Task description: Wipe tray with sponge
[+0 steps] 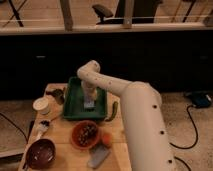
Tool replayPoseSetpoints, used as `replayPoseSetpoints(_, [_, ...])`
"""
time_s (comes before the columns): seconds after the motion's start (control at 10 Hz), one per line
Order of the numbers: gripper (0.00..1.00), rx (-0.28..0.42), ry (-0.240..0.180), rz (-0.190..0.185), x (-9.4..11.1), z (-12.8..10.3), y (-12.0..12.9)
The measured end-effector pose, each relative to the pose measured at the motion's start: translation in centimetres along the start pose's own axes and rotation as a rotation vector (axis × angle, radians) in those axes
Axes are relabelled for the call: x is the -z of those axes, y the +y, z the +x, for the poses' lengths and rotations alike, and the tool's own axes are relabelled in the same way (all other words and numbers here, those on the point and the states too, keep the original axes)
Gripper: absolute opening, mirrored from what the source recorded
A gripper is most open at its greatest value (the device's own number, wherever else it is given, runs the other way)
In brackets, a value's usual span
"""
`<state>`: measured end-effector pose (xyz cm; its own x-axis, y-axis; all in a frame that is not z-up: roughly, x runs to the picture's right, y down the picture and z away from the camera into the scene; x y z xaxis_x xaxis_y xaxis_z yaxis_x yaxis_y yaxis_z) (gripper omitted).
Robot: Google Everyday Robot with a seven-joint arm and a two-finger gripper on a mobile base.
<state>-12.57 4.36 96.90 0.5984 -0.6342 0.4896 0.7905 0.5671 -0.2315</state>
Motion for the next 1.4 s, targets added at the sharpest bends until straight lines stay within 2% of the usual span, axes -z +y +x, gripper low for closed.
replayPoseSetpoints(0.2, [0.00, 0.055, -0.021, -0.007, 0.0, -1.5, -0.1])
replayPoseSetpoints(0.4, [0.00, 0.107, -0.044, -0.009, 0.6, -3.5, 0.7])
replayPoseSetpoints(0.6, [0.00, 0.132, -0.056, -0.019, 1.2, -4.8, 1.9])
replayPoseSetpoints(0.8, [0.00, 0.123, -0.051, -0.031, 1.6, -4.4, 3.3])
replayPoseSetpoints(1.0, [0.00, 0.083, -0.023, -0.036, 2.2, -2.3, 4.7])
replayPoseSetpoints(1.4, [0.00, 0.039, 0.008, -0.032, 2.4, 0.4, 4.1])
